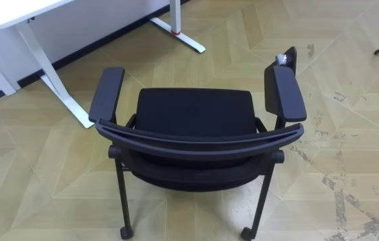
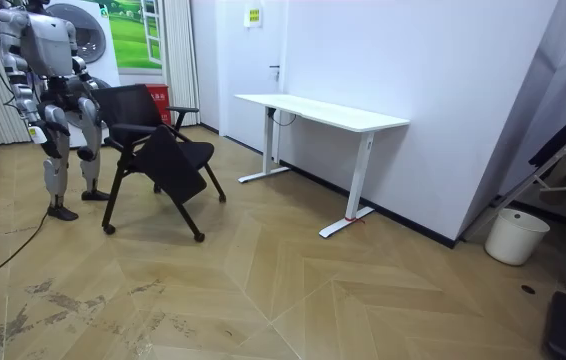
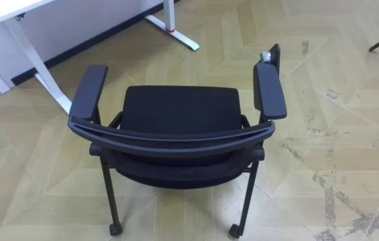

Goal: Push chair

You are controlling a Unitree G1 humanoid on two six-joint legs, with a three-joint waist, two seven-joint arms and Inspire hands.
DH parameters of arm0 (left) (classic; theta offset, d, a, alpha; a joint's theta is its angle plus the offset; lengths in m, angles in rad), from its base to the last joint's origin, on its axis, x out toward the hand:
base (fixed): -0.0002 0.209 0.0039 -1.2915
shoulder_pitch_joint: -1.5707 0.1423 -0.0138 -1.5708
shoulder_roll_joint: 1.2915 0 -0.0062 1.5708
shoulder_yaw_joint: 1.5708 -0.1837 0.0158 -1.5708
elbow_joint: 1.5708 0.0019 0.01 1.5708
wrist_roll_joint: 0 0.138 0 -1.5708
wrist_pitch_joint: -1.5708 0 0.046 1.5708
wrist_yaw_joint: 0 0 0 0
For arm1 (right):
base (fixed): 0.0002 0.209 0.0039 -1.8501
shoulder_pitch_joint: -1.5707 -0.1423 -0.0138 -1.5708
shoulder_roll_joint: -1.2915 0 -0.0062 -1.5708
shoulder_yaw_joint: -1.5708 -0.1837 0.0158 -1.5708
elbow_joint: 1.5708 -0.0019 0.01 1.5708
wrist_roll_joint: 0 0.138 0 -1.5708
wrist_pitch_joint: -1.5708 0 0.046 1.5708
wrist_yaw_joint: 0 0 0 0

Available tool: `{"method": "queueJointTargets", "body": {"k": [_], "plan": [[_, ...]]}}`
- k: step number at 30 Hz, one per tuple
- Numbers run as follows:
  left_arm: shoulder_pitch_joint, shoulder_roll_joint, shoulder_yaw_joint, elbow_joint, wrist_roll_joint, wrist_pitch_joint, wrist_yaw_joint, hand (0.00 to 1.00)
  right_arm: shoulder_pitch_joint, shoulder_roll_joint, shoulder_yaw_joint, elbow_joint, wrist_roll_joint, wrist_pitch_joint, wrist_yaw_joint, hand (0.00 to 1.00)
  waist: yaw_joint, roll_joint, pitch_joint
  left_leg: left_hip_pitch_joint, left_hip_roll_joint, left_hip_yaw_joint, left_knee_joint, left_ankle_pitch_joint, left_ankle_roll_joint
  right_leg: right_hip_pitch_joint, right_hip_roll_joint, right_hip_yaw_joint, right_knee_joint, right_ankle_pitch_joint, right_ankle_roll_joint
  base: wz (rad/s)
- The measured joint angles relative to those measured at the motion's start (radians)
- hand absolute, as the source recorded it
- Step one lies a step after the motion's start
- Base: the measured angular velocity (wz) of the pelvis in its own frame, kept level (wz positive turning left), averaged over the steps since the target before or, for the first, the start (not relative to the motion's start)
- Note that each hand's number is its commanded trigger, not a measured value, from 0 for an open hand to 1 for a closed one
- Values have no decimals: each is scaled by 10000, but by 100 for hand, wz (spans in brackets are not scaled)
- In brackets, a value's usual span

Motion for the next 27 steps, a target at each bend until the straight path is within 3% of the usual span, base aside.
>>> {"method": "queueJointTargets", "body": {"k": [12,27], "plan": [[0,-2,17,-1,85,22,16,0,-98,-11,-40,94,-26,21,-4,0,-24,77,44,-13,-3,5,-1,-1,0,-5,2,5,-5,0,0,0],[-5,-2,22,1,84,21,63,0,-113,-10,-41,132,-19,8,-16,0,-21,76,40,-59,-4,10,-13,-1,0,-62,2,2,-3,0,0,0]]}}
